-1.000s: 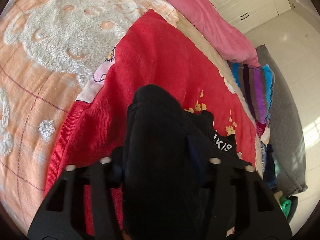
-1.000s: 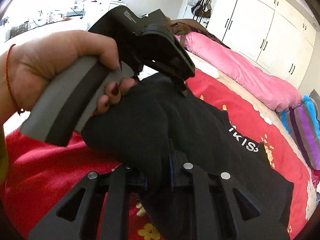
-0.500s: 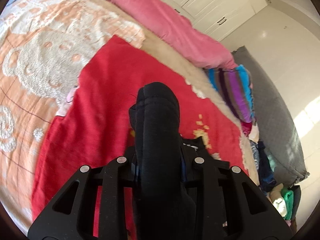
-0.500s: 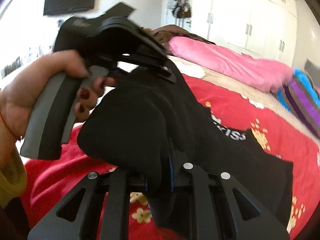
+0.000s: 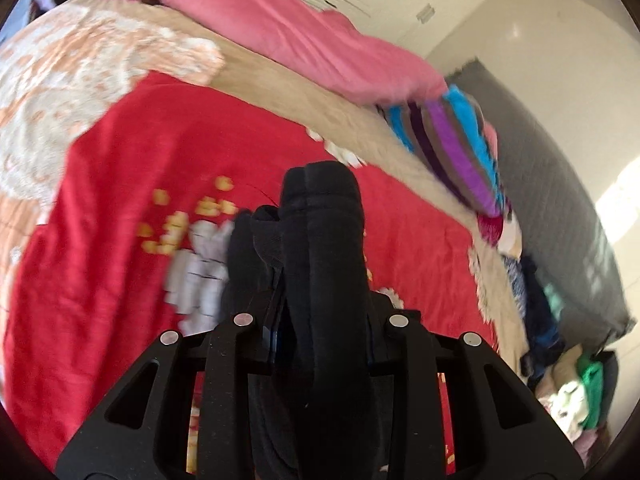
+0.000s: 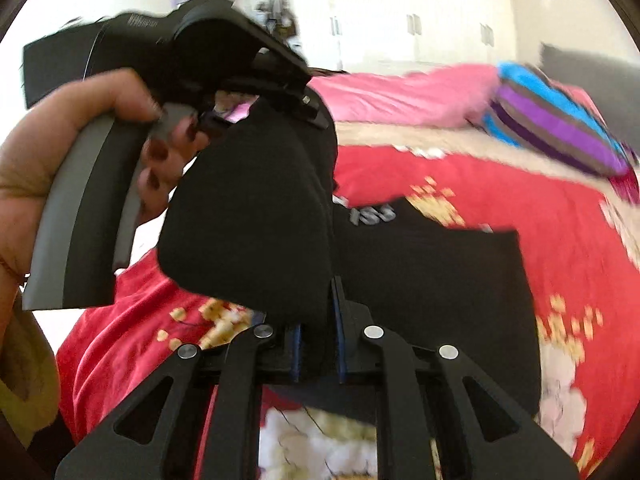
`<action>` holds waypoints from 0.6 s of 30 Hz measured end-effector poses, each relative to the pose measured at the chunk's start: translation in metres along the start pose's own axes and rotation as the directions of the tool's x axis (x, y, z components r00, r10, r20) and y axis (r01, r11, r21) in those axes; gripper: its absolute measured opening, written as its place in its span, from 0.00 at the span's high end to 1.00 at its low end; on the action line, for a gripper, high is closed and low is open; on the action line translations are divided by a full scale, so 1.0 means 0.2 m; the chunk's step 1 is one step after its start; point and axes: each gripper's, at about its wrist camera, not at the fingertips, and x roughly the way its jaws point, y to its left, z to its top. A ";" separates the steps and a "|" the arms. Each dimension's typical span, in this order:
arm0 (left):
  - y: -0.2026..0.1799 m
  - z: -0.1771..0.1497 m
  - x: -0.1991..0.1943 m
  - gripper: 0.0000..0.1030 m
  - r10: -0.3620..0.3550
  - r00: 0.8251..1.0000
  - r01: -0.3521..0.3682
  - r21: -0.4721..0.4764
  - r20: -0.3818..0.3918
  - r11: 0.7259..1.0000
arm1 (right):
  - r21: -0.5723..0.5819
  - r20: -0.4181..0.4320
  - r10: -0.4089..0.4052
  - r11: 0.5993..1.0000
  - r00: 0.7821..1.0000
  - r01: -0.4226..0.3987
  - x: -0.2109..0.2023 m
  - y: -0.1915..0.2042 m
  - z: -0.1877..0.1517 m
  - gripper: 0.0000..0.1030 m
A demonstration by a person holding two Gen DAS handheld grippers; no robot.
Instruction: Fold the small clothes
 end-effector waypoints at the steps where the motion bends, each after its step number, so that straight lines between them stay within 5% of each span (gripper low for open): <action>1: -0.06 -0.01 0.04 0.80 0.012 1.000 -0.011 0.021 -0.015 1.000 | 0.033 -0.008 -0.001 0.999 1.000 0.001 -0.01 -0.03 -0.02 0.89; 10: -0.34 -0.18 0.34 0.79 0.050 0.991 -0.037 0.102 -0.125 0.994 | 0.277 -0.101 -0.010 0.960 0.995 0.038 -0.03 -0.26 -0.13 0.89; 14: -0.39 -0.24 0.41 0.63 -0.010 0.982 0.028 0.093 -0.189 0.995 | 0.344 -0.174 -0.007 0.936 0.985 0.067 -0.02 -0.31 -0.21 0.89; 18: -0.42 -0.25 0.38 0.57 -0.016 0.983 0.038 0.116 -0.184 0.993 | 0.429 -0.233 -0.007 0.897 0.973 0.109 -0.03 -0.38 -0.28 0.88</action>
